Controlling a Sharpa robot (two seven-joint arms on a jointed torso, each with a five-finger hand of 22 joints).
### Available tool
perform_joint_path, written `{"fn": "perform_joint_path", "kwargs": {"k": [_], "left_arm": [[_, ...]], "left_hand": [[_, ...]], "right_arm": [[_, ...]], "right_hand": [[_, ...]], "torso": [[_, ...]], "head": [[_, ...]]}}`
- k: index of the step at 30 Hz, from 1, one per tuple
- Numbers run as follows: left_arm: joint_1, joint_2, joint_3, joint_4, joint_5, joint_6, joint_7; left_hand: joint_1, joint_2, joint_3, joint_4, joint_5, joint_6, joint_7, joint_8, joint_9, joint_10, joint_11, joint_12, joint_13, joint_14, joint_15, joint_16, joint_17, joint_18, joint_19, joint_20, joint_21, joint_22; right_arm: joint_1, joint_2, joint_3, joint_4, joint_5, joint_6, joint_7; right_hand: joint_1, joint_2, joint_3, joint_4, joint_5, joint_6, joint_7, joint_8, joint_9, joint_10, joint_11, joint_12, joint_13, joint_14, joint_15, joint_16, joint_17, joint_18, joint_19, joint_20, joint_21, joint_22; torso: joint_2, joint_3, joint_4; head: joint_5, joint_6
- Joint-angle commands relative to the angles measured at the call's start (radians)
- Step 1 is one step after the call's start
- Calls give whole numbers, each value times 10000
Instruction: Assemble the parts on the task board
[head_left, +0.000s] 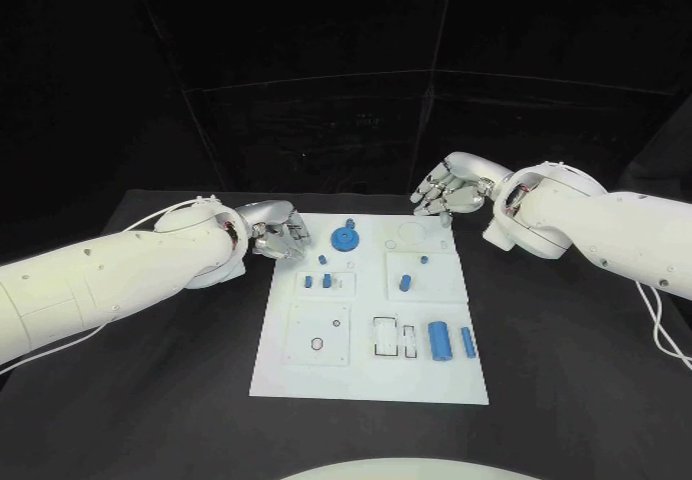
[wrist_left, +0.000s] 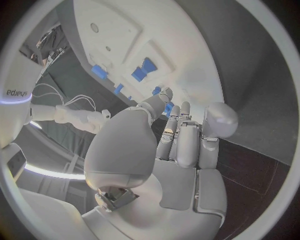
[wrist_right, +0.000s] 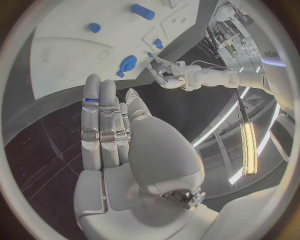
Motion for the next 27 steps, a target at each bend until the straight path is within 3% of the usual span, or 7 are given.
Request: {"fn": "perform_joint_path", "kwargs": {"k": [1, 6, 8, 13, 18, 21, 27], "left_arm": [[28, -188, 7, 146, 3954, -760, 1169], [28, -567, -2, 523, 7380, -550, 2544], [25, -722, -4, 699, 8494, -460, 2996], [20, -1035, -8, 1033, 10077, -319, 3671], [17, -1231, -12, 1245, 10837, -215, 3988], [15, -1309, -14, 1305, 11044, -198, 4101], [15, -1360, -15, 1315, 11172, -210, 4185]], "left_hand": [[35, 170, 125, 6, 29, 208, 7, 131, 22, 225, -27, 214, 54, -244, 65, -455, -786, 232, -330, 11, -706, -568], [-7, 294, 214, 92, 29, 294, -31, 242, -6, 331, -72, 589, 154, -1120, 50, -1499, -2461, 565, -1289, 12, -2604, -2053], [-83, 309, 191, 154, 37, 317, -36, 285, -13, 303, -78, 705, 185, -1503, 58, -1944, -3143, 689, -1688, 23, -3391, -2664], [-122, 320, 180, 167, 51, 369, -66, 375, -19, 422, -129, 1017, 286, -1909, 30, -2414, -3867, 721, -1894, 13, -3758, -2917], [-121, 335, 180, 160, 53, 390, -74, 412, -21, 458, -148, 1141, 327, -2004, 19, -2520, -4041, 721, -1924, 4, -3837, -2971], [-118, 335, 179, 150, 52, 379, -73, 425, -28, 402, -141, 1181, 338, -2119, 22, -2652, -4255, 719, -1956, 1, -3895, -3008], [-120, 326, 171, 142, 53, 366, -68, 434, -33, 346, -133, 1208, 344, -2184, 28, -2719, -4362, 716, -1978, 3, -3940, -3038]], "right_arm": [[-142, -178, -9, 255, -3003, 27, -826], [-476, -419, -15, 676, -4379, -249, -1124], [-634, -477, -17, 822, -4814, -303, -1224], [-957, -525, -19, 1048, -5574, -311, -1402], [-1152, -517, -21, 1127, -5912, -212, -1426], [-1223, -491, -21, 1151, -5981, -179, -1366], [-1275, -389, -21, 1166, -5950, -117, -1247]], "right_hand": [[66, -10, 82, -36, -74, 157, -25, -76, -18, -24, -42, 48, -40, 440, -90, 1154, 726, -55, 135, -67, 596, 429], [-24, -95, 222, -1, -89, 291, -23, -205, -21, -232, -75, 8, -51, 491, -84, 4138, 3209, -497, 302, -67, 3750, 3771], [-54, -162, 290, 11, -118, 285, 0, -285, -28, -398, -53, -38, -54, 525, -24, 5240, 4152, -644, 336, -89, 4928, 5034], [-132, -305, 532, 46, -163, 226, 52, -469, -27, -696, 56, -54, -68, 546, 54, 7288, 5906, -989, 258, -68, 7399, 7806], [-201, -436, 757, 51, -205, 108, 116, -506, -33, -904, 162, -45, -81, 508, 123, 7889, 6296, -1078, 139, -27, 8336, 8840], [-211, -490, 927, 24, -215, 24, 152, -514, -36, -1067, 199, -56, -87, 472, 164, 8107, 6405, -1084, 35, 35, 8588, 9090], [-254, -546, 1321, -32, -230, 23, 174, -487, -24, -1168, 217, 73, -84, 394, 185, 8347, 6441, -1051, -153, 173, 8920, 9408]], "torso": [[3, -4, -25], [2, 11, -46], [-2, 0, -15], [2, -1, -4], [2, -8, -3], [8, -10, -13], [9, -5, -23]], "head": [[-89, 78], [-232, 106], [-300, 127], [-374, 138], [-393, 134], [-299, 152], [-325, 132]]}}
